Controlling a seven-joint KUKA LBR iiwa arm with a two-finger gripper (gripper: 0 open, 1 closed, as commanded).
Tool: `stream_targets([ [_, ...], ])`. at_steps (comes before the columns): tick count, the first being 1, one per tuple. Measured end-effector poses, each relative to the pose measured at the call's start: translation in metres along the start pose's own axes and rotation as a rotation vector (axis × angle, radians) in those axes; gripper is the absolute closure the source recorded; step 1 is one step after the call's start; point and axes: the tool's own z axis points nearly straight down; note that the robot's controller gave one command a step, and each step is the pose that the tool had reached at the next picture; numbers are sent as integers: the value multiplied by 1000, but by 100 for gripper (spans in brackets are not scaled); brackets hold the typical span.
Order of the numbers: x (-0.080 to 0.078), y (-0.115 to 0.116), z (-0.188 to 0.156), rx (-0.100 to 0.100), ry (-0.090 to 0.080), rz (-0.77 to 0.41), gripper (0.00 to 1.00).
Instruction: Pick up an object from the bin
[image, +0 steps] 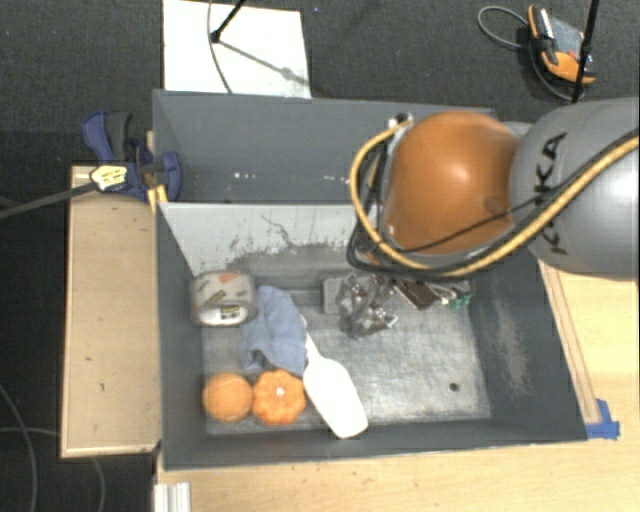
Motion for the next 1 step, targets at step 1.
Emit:
stream_targets([
  [1,-2,-1,-15,1,-2,-20,100],
])
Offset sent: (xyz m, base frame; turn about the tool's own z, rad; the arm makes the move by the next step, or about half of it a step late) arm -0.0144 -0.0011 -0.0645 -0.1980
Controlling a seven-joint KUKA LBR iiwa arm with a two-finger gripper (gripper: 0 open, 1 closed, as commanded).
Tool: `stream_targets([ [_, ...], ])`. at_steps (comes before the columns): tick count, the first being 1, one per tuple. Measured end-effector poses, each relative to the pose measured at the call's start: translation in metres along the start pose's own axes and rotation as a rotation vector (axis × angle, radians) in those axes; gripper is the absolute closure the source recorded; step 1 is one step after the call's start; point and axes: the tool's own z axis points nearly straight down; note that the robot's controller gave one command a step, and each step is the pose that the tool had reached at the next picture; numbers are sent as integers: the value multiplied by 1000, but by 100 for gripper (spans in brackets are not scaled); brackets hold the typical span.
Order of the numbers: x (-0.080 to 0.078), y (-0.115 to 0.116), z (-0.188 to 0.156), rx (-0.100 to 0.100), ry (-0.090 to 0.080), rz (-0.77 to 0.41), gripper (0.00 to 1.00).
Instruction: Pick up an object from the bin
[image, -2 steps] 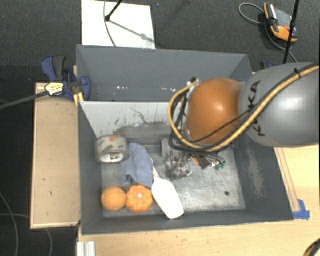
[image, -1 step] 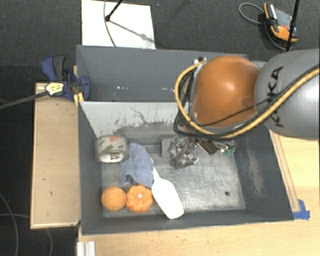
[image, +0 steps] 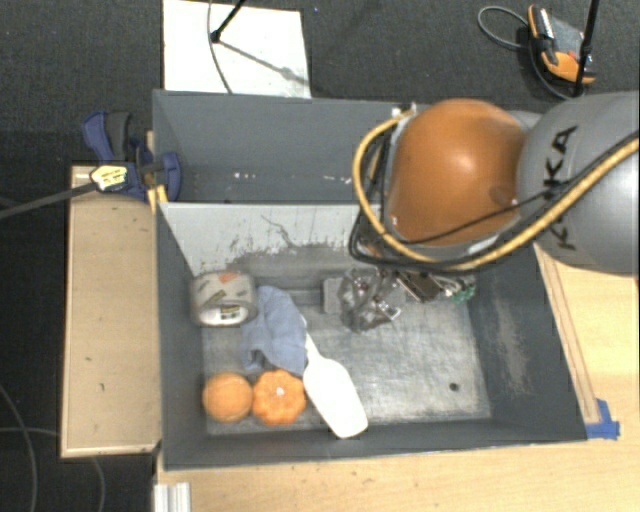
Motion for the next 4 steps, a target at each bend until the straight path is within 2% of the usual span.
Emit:
stream_targets([
  [1,14,9,79,-1,0,-177,0],
  [2,14,9,79,-1,-1,-177,0],
  [3,12,26,121,3,-5,-238,0],
  [4,3,33,152,-2,0,-793,100],
])
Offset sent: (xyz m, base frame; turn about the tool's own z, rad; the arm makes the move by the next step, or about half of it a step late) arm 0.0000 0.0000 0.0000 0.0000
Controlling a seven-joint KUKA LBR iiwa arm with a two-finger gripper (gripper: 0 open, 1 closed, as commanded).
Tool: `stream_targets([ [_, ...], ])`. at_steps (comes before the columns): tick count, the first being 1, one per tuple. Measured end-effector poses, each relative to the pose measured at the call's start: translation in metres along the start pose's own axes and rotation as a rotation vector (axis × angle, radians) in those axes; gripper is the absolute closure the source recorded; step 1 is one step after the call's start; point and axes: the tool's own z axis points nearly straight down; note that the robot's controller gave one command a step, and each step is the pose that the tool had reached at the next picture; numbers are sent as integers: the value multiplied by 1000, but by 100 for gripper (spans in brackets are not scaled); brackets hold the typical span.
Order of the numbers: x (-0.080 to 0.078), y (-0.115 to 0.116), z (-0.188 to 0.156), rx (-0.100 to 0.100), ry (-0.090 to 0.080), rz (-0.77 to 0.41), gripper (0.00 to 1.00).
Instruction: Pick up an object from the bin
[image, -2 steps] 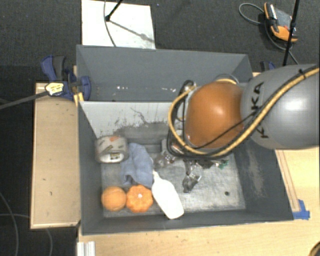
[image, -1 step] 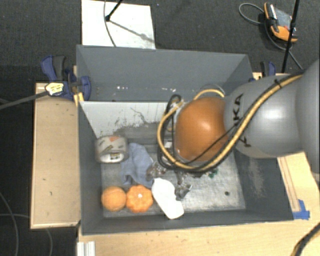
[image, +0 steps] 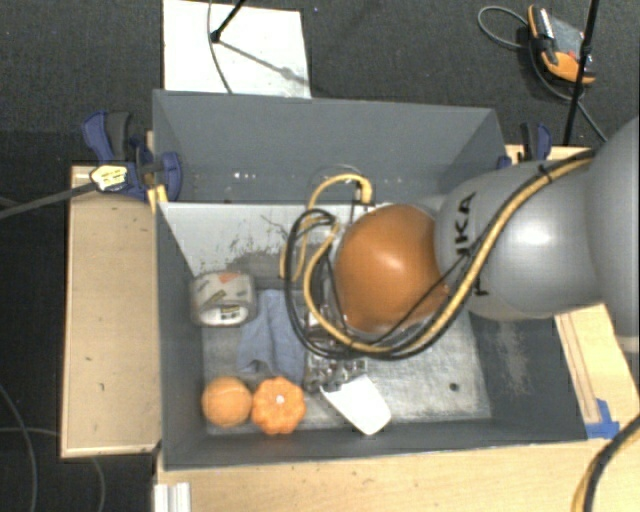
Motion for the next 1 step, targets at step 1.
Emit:
stream_targets([
  [1,0,0,0,0,0,2,100],
])
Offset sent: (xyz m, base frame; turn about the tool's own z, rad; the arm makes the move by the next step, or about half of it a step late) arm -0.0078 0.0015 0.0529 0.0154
